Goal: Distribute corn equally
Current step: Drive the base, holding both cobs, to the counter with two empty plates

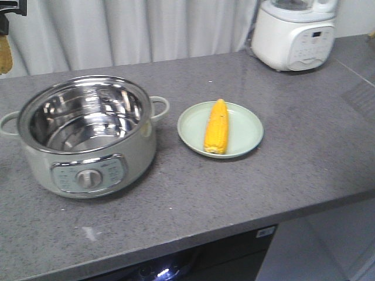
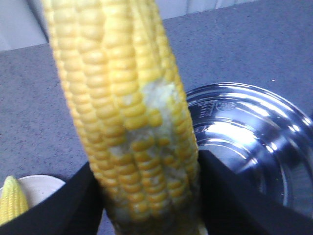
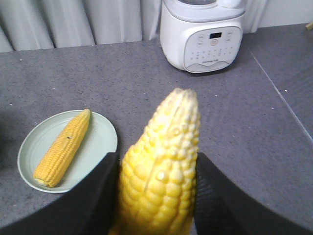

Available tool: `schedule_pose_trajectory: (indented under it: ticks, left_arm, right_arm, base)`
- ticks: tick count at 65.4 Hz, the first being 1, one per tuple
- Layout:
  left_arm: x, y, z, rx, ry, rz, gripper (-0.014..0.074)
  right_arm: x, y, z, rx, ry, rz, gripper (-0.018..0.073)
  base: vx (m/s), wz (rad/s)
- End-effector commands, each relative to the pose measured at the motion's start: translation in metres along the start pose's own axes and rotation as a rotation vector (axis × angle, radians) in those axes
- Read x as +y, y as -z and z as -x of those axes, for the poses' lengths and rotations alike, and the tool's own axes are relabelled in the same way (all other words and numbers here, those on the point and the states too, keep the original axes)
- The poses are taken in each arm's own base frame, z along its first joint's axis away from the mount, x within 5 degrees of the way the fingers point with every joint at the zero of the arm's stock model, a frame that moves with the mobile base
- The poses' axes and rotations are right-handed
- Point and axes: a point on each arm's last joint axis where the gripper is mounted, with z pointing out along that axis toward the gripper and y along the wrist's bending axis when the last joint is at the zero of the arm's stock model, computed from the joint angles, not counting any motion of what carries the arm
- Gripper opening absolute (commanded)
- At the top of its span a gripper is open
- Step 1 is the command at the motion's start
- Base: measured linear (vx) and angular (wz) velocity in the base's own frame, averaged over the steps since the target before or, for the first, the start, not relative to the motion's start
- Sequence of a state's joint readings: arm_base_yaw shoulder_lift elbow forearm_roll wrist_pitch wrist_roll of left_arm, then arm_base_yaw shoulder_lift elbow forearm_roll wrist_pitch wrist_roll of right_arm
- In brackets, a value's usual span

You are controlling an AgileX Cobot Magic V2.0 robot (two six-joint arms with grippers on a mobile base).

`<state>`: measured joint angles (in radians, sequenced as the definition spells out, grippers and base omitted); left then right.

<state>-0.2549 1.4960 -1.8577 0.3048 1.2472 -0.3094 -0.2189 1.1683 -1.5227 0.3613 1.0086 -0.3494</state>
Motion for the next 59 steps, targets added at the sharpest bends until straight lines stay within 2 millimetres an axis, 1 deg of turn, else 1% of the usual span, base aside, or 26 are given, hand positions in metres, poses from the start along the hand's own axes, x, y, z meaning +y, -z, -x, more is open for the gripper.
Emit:
schedule_pose_trajectory:
  ticks: [1,59]
  left_arm:
    - [0.0082,0.0248,0.009,-0.122,0.019,-0.005,0.0128]
    - [0.0082,0.0248,0.009,-0.122,0.019,-0.005,0.0128]
  right_arm:
    - [0.0007,0.0122,0.0117,-0.108,0.001,-0.02,0.0062]
    - [0.0007,0.0122,0.0117,-0.108,0.001,-0.02,0.0062]
  base:
    - [-0.04,-0.33]
    - [-0.06,-0.38]
